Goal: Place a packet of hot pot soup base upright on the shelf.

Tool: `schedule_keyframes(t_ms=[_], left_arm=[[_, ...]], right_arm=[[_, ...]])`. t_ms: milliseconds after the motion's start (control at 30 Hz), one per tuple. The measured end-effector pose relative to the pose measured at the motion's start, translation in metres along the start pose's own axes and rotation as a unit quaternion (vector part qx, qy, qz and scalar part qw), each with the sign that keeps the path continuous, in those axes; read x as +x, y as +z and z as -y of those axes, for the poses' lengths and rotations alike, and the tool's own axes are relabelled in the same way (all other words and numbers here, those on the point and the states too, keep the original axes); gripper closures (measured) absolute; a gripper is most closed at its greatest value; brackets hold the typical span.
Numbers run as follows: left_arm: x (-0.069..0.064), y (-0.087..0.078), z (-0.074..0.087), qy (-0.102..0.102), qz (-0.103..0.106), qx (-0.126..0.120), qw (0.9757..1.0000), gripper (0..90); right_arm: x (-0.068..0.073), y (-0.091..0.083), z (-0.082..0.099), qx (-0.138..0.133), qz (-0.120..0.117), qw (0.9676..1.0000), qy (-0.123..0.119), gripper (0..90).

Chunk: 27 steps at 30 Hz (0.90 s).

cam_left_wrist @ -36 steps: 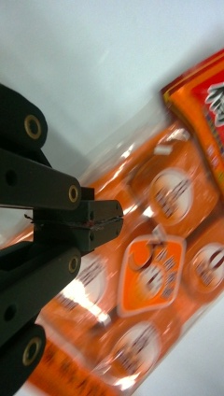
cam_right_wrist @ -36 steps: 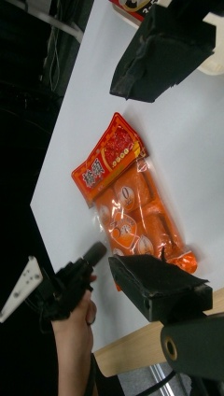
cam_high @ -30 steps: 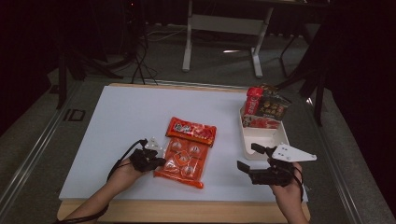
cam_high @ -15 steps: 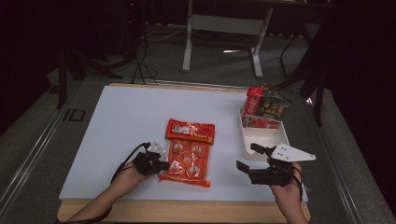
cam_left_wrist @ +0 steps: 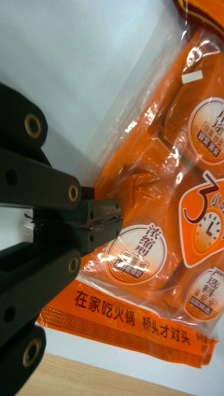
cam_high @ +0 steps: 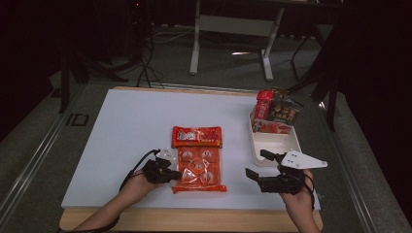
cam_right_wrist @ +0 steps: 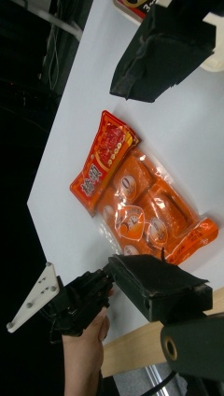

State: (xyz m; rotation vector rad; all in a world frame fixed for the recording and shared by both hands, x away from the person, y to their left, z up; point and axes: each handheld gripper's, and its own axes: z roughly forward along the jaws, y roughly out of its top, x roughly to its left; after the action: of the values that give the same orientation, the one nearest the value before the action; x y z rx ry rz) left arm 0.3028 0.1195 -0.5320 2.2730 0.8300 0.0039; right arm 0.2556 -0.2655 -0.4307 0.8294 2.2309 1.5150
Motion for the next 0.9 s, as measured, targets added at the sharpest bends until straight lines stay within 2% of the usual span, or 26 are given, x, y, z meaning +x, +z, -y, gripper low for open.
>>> schedule_keyframes(t_ms=[233,400,600,700,767,833,900], left_arm=[[0.006,-0.014,-0.008,-0.015,0.007,-0.032,0.9993,78.4],[0.013,-0.027,-0.014,-0.022,0.011,-0.062,0.9978,63.2],[0.026,-0.036,-0.02,-0.036,-0.006,-0.096,0.9947,51.7],[0.035,-0.038,-0.022,-0.047,-0.022,-0.108,0.9928,46.0],[0.041,-0.038,-0.023,-0.047,-0.034,-0.111,0.9921,45.4],[0.048,-0.037,-0.024,-0.059,-0.038,-0.115,0.9908,41.5],[0.054,-0.035,-0.025,-0.062,-0.044,-0.118,0.9901,41.4]], right_arm=[[-0.001,-0.001,0.0,-0.004,0.007,1.0,-0.002,15.0],[-0.001,-0.002,-0.001,-0.009,0.006,0.9999,-0.009,17.0],[0.001,0.0,-0.001,-0.011,0.005,0.9995,-0.029,16.4],[0.002,-0.001,-0.001,-0.015,0.009,0.9993,-0.034,14.7],[0.002,-0.001,-0.001,-0.017,0.01,0.9993,-0.033,14.2],[0.002,-0.001,0.0,-0.012,0.016,0.9994,-0.029,14.0],[0.002,-0.001,0.0,-0.012,0.018,0.9995,-0.024,13.8]])
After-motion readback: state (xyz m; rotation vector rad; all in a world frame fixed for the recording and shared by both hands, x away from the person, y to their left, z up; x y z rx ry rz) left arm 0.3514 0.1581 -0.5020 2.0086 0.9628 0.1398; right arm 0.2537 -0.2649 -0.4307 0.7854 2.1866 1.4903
